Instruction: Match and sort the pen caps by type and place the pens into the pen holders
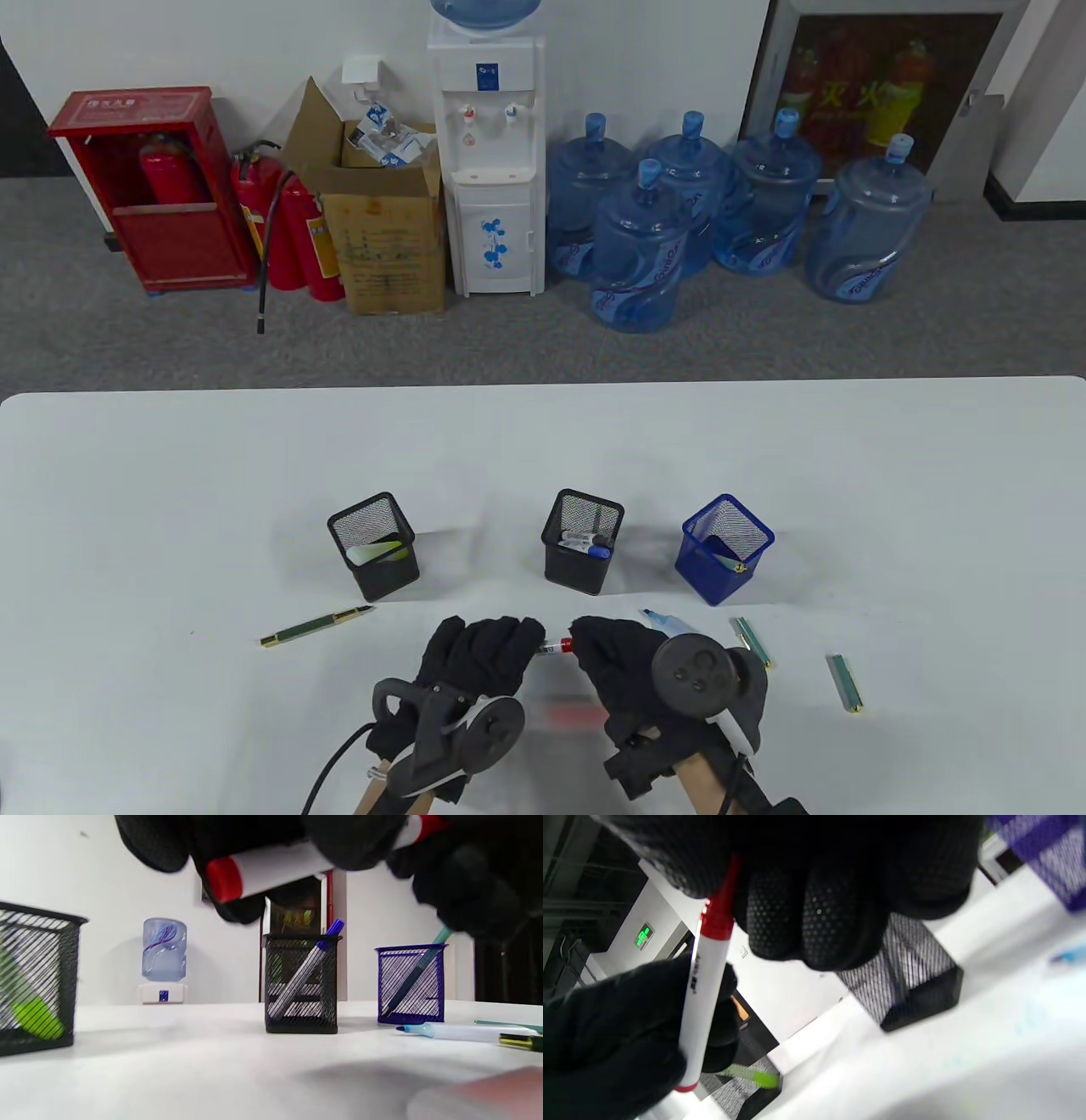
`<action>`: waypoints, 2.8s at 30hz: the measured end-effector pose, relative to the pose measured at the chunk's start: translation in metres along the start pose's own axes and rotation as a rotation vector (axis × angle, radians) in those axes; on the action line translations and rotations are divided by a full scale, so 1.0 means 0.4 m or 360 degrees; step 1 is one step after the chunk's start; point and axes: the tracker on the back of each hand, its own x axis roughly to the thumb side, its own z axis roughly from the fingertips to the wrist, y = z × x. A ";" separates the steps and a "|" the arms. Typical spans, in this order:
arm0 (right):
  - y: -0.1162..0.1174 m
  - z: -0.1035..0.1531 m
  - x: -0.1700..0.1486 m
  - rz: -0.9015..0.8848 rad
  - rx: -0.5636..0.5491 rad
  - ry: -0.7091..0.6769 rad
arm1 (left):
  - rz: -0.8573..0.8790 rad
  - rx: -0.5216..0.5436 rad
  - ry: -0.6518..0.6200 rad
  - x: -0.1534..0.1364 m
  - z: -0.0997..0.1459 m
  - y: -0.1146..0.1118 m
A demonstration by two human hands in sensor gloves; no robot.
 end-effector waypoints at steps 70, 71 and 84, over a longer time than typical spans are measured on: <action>0.090 -0.111 -0.117 0.1749 0.0522 0.0056 | -0.0261 -0.0246 0.0142 -0.086 0.007 -0.018; 0.078 -0.111 -0.106 0.1729 0.0493 0.0037 | -0.0260 -0.0246 0.0145 -0.088 0.007 -0.018; 0.019 0.045 -0.084 0.1455 0.0081 -0.0253 | -0.0272 -0.0253 0.0145 -0.091 0.006 -0.017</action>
